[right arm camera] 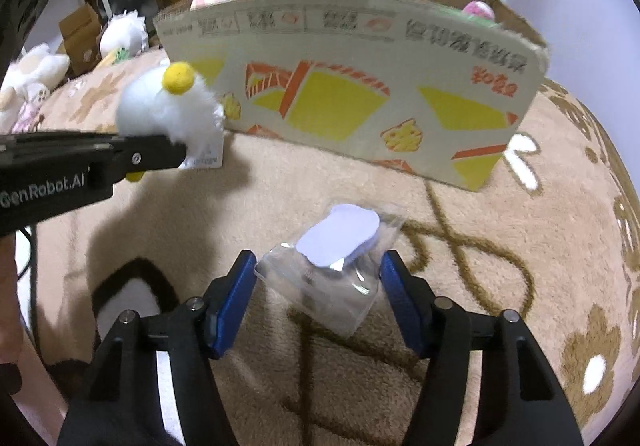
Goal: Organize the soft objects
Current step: 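Grasp the white fluffy keychain with the left gripper while the right grasps the clear bag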
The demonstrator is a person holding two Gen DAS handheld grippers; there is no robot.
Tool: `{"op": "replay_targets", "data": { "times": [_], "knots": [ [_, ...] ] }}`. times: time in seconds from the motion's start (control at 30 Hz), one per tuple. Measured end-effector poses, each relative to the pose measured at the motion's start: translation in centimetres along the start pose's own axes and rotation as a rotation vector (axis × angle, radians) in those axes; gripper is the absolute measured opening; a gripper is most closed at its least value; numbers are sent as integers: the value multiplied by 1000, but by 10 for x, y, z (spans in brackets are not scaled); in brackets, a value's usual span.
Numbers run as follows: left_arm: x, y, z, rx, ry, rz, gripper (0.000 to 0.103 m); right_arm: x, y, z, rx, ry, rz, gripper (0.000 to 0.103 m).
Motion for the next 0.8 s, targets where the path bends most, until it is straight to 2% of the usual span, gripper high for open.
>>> {"op": "replay_targets", "data": {
  "times": [0.07, 0.2, 0.23, 0.27, 0.33, 0.63, 0.67, 0.73, 0.77, 0.8],
  "knots": [
    [1, 6, 0, -16, 0, 13, 10, -4, 8, 0, -16, -11, 10, 61],
    [-1, 15, 3, -38, -3, 28, 10, -9, 16, -1, -29, -29, 32, 59],
    [-2, 16, 2, -42, 0, 28, 10, -10, 16, -1, -24, -33, 36, 48],
    [-3, 17, 2, -46, 2, 30, 10, -10, 15, -2, -13, -31, 49, 2],
    [-2, 19, 0, -52, 5, 36, 10, -12, 15, -1, -9, -33, 22, 2],
    [5, 25, 1, -71, 19, 51, 10, -29, 23, -3, -13, -106, 64, 3],
    [5, 25, 1, -74, 18, 51, 10, -35, 28, -3, -20, -133, 62, 8],
    [5, 26, 2, -79, 20, 51, 10, -46, 34, -3, -36, -168, 47, 28],
    [6, 26, 2, -78, 20, 50, 10, -53, 39, -3, -50, -190, 35, 47],
    [6, 26, 2, -78, 20, 51, 10, -60, 42, -3, -59, -213, 32, 60]
  ]
}}
Point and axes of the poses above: each gripper's, at about its wrist camera, not at the fingertips, and y roughly against the way its jaws point, x to its left, z to its top, the point moved 6 cm from there along -y, roughly the way its jaws point, and after that the axes turned 4 degrees about x, right-handed, at the moved point
